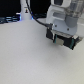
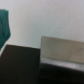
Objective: Open the kcup holder, insert the kcup into the holder, and close the kcup holder
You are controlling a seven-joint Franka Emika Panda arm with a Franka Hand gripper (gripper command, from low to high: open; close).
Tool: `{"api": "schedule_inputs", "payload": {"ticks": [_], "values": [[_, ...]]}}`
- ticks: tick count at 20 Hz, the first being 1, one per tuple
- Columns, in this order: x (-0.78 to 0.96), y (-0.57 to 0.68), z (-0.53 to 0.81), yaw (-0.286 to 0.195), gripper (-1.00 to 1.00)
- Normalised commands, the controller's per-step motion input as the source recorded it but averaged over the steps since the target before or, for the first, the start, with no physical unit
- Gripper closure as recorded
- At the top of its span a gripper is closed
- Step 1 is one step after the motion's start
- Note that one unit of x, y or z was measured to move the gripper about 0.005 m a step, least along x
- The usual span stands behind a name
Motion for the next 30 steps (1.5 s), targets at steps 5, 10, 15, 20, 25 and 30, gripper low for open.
{"api": "schedule_inputs", "payload": {"ticks": [5,10,15,20,25,30], "values": [[-0.53,0.19,-0.07,0.211,-1.00],[-0.54,0.34,0.00,0.153,-1.00],[-0.57,0.47,0.03,0.103,-1.00],[-0.59,0.47,0.05,0.105,-1.00],[-0.55,0.60,0.06,0.070,-1.00],[-0.69,0.62,0.02,0.045,-1.00]]}}
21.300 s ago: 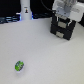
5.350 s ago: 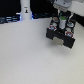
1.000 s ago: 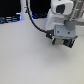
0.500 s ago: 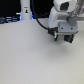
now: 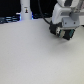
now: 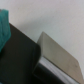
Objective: Open the kcup holder, insert the kcup into the holder, and close the kcup holder
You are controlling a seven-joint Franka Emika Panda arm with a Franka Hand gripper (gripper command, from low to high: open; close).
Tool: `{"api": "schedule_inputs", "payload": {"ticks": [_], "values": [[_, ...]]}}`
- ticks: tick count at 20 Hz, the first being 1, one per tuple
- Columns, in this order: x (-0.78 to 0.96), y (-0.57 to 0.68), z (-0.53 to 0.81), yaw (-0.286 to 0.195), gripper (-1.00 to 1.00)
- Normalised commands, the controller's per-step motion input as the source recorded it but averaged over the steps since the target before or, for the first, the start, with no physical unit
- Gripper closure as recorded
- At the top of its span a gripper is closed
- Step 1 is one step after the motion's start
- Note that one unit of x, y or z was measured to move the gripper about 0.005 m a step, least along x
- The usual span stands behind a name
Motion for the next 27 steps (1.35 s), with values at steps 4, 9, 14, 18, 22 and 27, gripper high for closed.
{"api": "schedule_inputs", "payload": {"ticks": [4,9,14,18,22,27], "values": [[-0.71,0.56,0.01,0.062,-1.00],[-0.75,0.48,0.00,0.068,-1.00],[-0.75,0.40,0.10,0.046,-1.00],[0.17,0.08,0.88,0.011,-1.00],[0.37,0.04,0.73,0.003,-1.00],[-0.01,-0.01,0.00,0.010,-1.00]]}}
